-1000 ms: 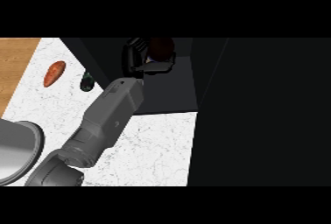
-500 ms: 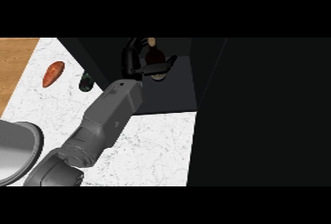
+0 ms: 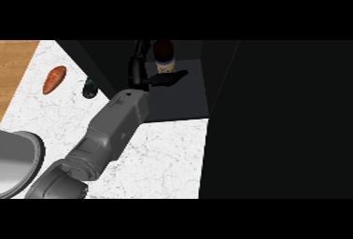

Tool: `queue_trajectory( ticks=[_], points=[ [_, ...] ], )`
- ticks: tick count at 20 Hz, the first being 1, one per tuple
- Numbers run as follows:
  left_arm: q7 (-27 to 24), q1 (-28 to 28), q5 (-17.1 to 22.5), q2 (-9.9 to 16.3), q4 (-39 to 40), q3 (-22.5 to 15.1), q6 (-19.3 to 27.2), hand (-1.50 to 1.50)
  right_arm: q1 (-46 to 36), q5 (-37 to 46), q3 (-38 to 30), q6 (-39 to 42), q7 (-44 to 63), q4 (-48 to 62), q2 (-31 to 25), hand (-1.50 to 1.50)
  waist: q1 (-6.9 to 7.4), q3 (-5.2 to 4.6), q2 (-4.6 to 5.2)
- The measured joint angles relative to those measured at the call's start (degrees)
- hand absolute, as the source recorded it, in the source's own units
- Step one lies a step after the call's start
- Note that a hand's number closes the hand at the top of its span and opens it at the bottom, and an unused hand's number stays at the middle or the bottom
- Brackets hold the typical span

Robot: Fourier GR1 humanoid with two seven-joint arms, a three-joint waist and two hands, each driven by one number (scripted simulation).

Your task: Pick up the wine, place it into the cabinet and close the cabinet

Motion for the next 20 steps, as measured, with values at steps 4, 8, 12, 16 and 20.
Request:
queue_trajectory(
  ticks=[4, 8, 12, 16, 20],
  points=[
    [-0.81, 0.68, -0.61, -0.06, 0.25, -0.16, 1.11, -1.50, 0.13, 0.24, 0.42, 0.12, -0.47, 0.35, 0.20, -1.50, -0.13, -0.02, 0.14],
    [-2.48, 1.47, -0.17, -0.16, -0.57, 0.72, 0.97, -1.50, -0.12, -0.14, -0.67, 0.79, -0.88, 0.62, -0.25, -1.50, -0.34, 0.03, 0.24],
    [-3.79, 2.35, 0.03, -0.52, -0.73, 1.30, 0.52, -1.50, -0.48, -0.33, -0.50, 0.76, -0.49, 0.59, -0.09, -1.50, -0.33, -0.04, 0.26],
    [-4.91, 2.82, -0.54, -0.56, -0.83, 1.05, -0.73, -1.50, 0.10, -0.63, -0.80, 0.88, -0.61, 0.54, 0.04, -1.50, -0.33, -0.07, 0.24],
    [-5.06, 2.88, -0.76, -0.57, -0.97, 1.08, -3.19, -1.50, 0.86, -0.51, 0.02, 1.09, -1.35, 0.52, 0.35, -1.50, -0.29, -0.12, 0.24]
  ],
)
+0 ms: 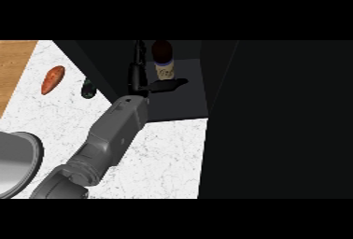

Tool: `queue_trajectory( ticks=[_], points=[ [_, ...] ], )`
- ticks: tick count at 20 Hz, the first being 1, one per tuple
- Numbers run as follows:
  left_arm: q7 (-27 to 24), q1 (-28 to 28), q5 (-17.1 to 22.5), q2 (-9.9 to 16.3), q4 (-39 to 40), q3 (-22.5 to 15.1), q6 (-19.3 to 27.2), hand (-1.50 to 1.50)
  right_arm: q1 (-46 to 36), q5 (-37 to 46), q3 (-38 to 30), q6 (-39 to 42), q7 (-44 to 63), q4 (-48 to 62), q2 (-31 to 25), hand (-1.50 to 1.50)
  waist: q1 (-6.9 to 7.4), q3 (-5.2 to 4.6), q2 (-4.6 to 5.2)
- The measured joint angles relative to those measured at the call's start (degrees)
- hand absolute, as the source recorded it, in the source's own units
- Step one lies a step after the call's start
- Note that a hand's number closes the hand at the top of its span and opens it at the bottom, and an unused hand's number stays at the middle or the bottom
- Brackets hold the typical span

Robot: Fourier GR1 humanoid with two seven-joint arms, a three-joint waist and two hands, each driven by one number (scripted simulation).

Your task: Pick up the wine, place it into the cabinet and close the cabinet

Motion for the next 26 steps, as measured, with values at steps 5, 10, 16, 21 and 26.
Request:
queue_trajectory(
  ticks=[5, 10, 16, 21, 26],
  points=[
    [0.25, -0.13, -0.67, -0.02, 0.31, -0.47, -2.38, -1.50, 0.22, 0.03, 0.27, -0.10, 0.14, -0.11, 0.11, -1.50, 0.11, -0.08, 0.01],
    [-0.12, 0.13, -0.59, -0.03, 0.15, -1.00, -4.75, -1.50, 0.70, 0.57, 2.15, -0.75, -0.64, 0.39, 0.42, -1.50, 0.13, -0.10, -0.13],
    [-0.50, 0.48, 1.31, -0.09, -0.58, -1.20, -7.50, -1.50, -0.99, -0.05, 0.72, -1.06, 0.62, 0.51, 0.08, -1.50, 0.11, -0.14, -0.29],
    [-0.82, 0.82, 3.41, -0.06, -1.28, -2.06, -9.45, -1.50, -1.71, -0.09, 1.00, -1.56, 1.45, 0.55, 0.22, -1.50, 0.05, -0.17, -0.40],
    [-1.14, 2.68, 6.40, -0.06, -3.49, -5.36, -10.25, -1.50, -1.69, -0.28, 0.63, -1.82, 2.31, 0.10, -0.05, -1.50, 0.04, -0.09, -0.92]
  ],
)
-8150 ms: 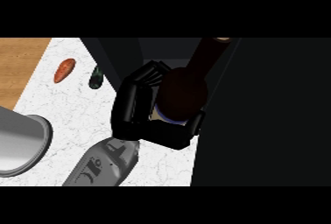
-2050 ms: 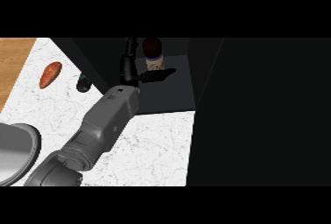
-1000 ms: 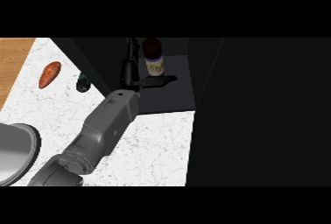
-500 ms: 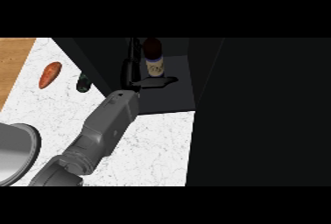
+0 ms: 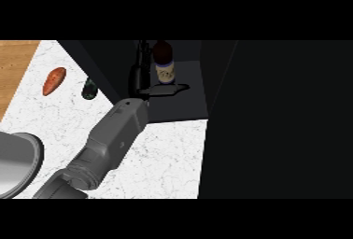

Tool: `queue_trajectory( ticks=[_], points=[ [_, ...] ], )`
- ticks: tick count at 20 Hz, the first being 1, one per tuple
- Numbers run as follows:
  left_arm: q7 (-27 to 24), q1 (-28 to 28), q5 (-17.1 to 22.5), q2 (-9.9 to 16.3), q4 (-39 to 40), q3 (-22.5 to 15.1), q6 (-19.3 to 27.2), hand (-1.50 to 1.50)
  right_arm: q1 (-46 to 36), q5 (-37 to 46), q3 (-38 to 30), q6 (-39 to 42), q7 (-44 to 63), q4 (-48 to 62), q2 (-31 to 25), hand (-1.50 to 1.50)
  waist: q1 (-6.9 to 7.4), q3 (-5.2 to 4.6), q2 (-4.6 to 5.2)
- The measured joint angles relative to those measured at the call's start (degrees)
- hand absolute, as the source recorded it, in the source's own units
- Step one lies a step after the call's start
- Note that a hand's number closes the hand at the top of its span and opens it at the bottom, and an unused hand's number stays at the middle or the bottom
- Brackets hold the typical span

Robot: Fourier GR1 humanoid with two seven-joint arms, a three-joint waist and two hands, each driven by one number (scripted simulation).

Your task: Pick up the wine, place it into the cabinet and close the cabinet

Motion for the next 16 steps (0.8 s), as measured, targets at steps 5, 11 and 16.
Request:
queue_trajectory(
  ticks=[5, 11, 16],
  points=[
    [1.08, 3.62, 3.82, 0.05, -4.61, -5.30, 0.32, -1.50, 0.80, 0.09, 0.02, 0.14, -0.46, -0.07, -0.05, -1.50, 0.41, 0.04, -0.40],
    [3.05, 13.06, 10.48, 0.10, -16.36, -16.22, 6.11, -1.50, 0.86, 1.59, 0.94, -1.02, -0.44, -0.28, 0.12, -1.50, 1.79, 0.06, -0.80],
    [5.26, 21.10, 13.08, 0.10, -30.80, -26.45, 14.71, -1.50, 3.10, 2.18, 0.89, -1.28, -0.98, -1.00, -0.07, -1.50, 3.30, 0.09, -0.96]
  ],
)
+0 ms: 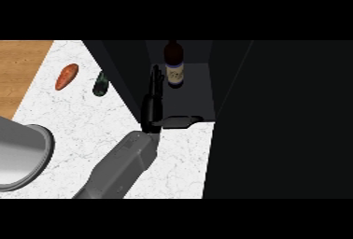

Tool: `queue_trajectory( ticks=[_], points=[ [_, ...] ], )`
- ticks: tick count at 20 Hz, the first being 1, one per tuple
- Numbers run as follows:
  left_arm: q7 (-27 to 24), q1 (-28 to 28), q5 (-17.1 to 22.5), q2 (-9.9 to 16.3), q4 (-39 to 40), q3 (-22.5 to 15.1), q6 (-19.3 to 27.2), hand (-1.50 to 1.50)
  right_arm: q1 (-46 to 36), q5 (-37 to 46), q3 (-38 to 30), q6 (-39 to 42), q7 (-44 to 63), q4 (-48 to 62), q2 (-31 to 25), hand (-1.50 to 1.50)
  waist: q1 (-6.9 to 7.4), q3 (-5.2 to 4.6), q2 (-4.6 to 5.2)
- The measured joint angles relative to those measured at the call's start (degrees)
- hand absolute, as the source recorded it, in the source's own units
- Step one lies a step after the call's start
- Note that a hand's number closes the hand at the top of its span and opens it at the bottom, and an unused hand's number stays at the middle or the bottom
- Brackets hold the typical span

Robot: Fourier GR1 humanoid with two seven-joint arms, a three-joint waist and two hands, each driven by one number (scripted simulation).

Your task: Pick up the wine, place it into the cabinet and close the cabinet

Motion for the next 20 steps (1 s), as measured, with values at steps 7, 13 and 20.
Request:
queue_trajectory(
  ticks=[7, 13, 20],
  points=[
    [2.92, 11.87, -3.65, 0.86, -19.45, -7.69, 7.89, -1.50, 1.22, 0.45, -1.11, 0.10, -0.92, -0.20, -0.77, -1.50, 1.31, 0.02, -0.02],
    [8.19, 20.57, -8.59, 3.07, -36.80, -12.65, 15.66, -1.50, 0.22, 0.20, -2.86, 0.42, -0.08, -0.31, -1.54, -1.50, 1.57, 0.03, 0.02],
    [11.89, 30.00, -12.81, 7.95, -50.79, -15.17, 18.72, -1.50, 0.11, -0.11, -2.67, 0.59, 1.01, -0.52, -1.67, -1.50, 1.46, 0.02, 0.12]
  ],
)
